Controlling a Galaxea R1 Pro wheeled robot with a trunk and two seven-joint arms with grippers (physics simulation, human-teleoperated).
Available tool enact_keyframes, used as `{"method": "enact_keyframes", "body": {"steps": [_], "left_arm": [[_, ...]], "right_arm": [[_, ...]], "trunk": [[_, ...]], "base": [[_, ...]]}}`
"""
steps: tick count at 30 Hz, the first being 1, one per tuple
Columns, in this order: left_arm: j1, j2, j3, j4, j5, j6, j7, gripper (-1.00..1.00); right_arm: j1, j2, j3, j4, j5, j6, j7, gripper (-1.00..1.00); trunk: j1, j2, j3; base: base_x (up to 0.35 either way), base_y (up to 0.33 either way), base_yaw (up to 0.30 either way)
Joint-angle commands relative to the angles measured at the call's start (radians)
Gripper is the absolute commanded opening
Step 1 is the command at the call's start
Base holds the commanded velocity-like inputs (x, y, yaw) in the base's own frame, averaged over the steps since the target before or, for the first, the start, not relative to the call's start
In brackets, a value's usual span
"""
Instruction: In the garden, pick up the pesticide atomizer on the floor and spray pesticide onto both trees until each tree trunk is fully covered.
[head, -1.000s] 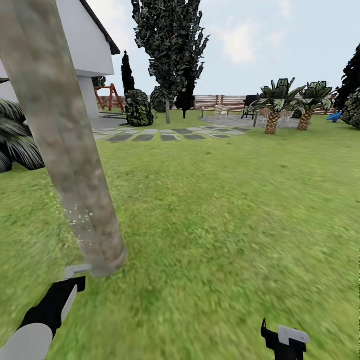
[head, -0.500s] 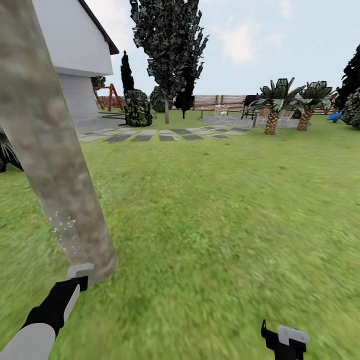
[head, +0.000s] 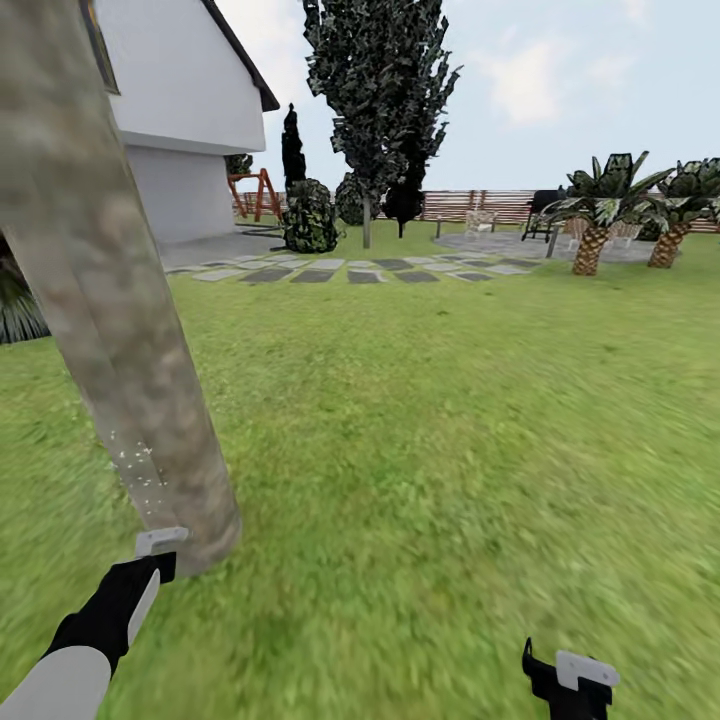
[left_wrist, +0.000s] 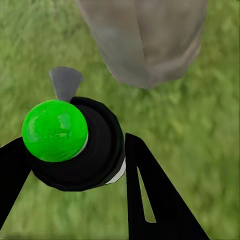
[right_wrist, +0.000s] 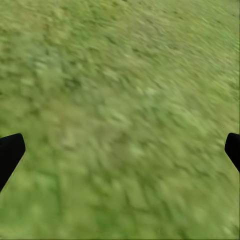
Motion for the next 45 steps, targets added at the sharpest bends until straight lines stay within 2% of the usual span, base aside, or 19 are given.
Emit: {"method": "enact_keyframes", "body": {"steps": [1, 14, 24, 36, 45], "left_arm": [[0.000, 0.000, 0.000, 0.000, -0.001, 0.000, 0.000, -1.00], [0.000, 0.000, 0.005, -0.001, -0.001, 0.000, 0.005, -1.00], [0.000, 0.000, 0.005, -0.001, -0.001, 0.000, 0.006, -1.00], [0.000, 0.002, 0.008, -0.002, 0.000, 0.000, 0.008, -1.00], [0.000, 0.003, 0.006, -0.001, 0.003, 0.000, 0.008, -1.00]], "right_arm": [[0.000, 0.000, 0.000, 0.000, 0.000, 0.000, 0.000, 1.00], [0.000, 0.000, 0.000, 0.000, 0.000, 0.000, 0.000, 1.00], [0.000, 0.000, 0.000, 0.000, 0.000, 0.000, 0.000, 1.00], [0.000, 0.000, 0.000, -0.001, 0.000, 0.000, 0.000, 1.00], [0.000, 0.000, -0.001, -0.001, 0.000, 0.000, 0.000, 1.00]], "trunk": [[0.000, 0.000, 0.000], [0.000, 0.000, 0.000], [0.000, 0.000, 0.000], [0.000, 0.000, 0.000], [0.000, 0.000, 0.000]], "base": [[0.237, -0.130, 0.277], [0.138, -0.213, 0.067], [0.060, -0.269, 0.266], [0.068, -0.245, 0.099], [0.212, -0.193, 0.222]]}}
